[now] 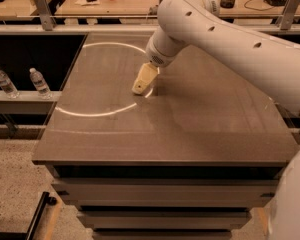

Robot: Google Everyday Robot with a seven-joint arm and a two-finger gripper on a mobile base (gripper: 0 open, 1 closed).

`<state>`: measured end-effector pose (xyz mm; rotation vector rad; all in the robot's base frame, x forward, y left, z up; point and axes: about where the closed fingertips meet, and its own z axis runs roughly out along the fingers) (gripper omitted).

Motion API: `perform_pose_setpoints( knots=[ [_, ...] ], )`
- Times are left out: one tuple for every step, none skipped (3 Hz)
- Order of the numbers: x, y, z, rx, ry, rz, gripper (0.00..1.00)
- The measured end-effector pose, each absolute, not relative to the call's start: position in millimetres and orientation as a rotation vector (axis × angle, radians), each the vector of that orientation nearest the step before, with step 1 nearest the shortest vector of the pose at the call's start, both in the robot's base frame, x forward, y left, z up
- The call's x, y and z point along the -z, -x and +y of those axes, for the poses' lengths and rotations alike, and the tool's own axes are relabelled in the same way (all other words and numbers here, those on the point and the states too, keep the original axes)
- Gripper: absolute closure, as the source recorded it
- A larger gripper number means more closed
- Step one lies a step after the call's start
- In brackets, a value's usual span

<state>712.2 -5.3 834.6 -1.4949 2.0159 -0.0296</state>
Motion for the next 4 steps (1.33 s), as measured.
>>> perform_pose_setpoints(
  knots=[
    [-836.2, -712.5, -5.1, 0.03, 1.495, 2.016, 0.0],
    [-836.8, -723.2, 5.9, 0.027, 1.49, 2.013, 0.0],
    [-836.8, -723.2, 5.9, 0.027, 1.49, 2.013, 0.0],
    [-857.0, -713.0, 4.8, 0.092, 1.506, 1.981, 0.0]
  ],
)
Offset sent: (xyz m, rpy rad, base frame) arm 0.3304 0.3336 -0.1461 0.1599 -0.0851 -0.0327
